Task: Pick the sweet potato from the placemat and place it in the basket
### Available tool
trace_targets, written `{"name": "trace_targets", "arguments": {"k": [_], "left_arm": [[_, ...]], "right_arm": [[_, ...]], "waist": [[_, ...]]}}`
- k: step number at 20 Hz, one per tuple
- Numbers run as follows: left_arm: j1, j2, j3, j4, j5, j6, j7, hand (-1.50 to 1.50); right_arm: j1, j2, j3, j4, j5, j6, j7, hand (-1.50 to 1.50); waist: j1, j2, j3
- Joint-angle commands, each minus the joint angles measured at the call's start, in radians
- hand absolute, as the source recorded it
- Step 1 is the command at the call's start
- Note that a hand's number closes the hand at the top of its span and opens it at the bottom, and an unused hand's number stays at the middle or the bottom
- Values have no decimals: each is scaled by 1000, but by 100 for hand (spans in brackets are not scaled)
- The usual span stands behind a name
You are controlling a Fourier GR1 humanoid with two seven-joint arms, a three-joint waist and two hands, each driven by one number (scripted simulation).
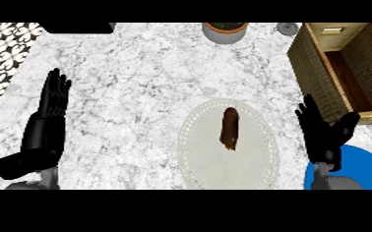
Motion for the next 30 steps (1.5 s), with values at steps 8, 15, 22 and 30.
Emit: {"name": "trace_targets", "arguments": {"k": [8, 15, 22, 30], "left_arm": [[-115, 100, -138, 24, -9, -224, 114, 0], [-133, 115, -113, 70, 31, -279, 140, 0], [-147, 109, -109, 104, 21, -276, 143, 0], [-180, 109, -103, 117, 36, -303, 155, 0]], "right_arm": [[-316, -141, 452, -76, 478, 118, -39, 150], [-379, 131, 698, 175, 952, -232, 207, -150], [-650, 157, 738, 280, 1340, -89, 679, -150], [-852, 203, 741, 269, 1150, 577, 1028, -150]], "waist": [[37, 0, -37], [2, -10, -37], [-32, -29, -41], [-2, -24, -38]]}}
